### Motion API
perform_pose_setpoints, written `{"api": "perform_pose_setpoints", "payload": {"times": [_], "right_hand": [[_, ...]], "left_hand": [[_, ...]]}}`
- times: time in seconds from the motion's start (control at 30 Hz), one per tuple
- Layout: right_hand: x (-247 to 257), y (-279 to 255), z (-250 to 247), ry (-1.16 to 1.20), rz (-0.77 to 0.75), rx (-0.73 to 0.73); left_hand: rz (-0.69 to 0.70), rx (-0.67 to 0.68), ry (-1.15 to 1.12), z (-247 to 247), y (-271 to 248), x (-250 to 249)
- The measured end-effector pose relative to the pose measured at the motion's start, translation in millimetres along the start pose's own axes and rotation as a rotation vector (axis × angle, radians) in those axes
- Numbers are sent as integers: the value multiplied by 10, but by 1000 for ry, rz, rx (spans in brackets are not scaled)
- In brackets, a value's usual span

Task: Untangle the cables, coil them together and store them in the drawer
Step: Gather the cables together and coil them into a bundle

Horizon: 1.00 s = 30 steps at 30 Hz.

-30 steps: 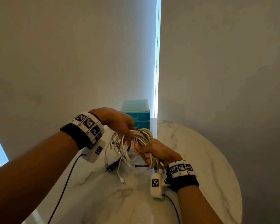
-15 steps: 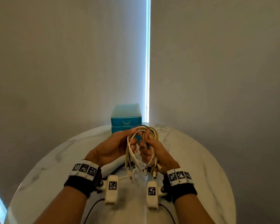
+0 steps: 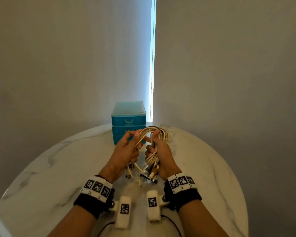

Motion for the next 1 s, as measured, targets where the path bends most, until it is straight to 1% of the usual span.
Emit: {"api": "perform_pose_setpoints", "payload": {"times": [0.07, 0.2, 0.3, 0.4, 0.47, 0.6, 0.67, 0.8, 0.87, 1.0], "right_hand": [[-3, -54, 38, -25, -27, 20], [1, -126, 61, -146, -61, 81], [10, -131, 44, -170, -88, 98], [21, -128, 21, -192, -109, 71], [27, -126, 9, -184, -95, 44], [38, -135, 20, -50, -75, -4], [28, -147, 18, -39, -69, -38], [12, -144, -2, -116, -63, -109], [35, -176, 17, -173, -74, -90], [27, -206, 79, -234, -117, -40]], "left_hand": [[28, -26, 66, -16, -35, 13], [79, -34, 134, 28, -80, -11], [96, -36, 204, 93, -100, 7], [91, -10, 206, 153, -122, -11], [96, 14, 189, 179, -130, -44], [129, 61, 262, 225, -137, -63], [109, 83, 283, 230, -116, -27], [51, 97, 396, 121, -77, 22], [58, 110, 431, 44, -58, 16], [76, -1, 385, -127, 50, -104]]}}
Point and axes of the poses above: each hand's wrist, its own y-axis towards the middle knuckle, its own z-axis out of the palm, x = y × z, the point moved 1 cm from there along y, towards the middle knuckle, and after that the axes turned 1 degree about -y, right-handed, at the moved point
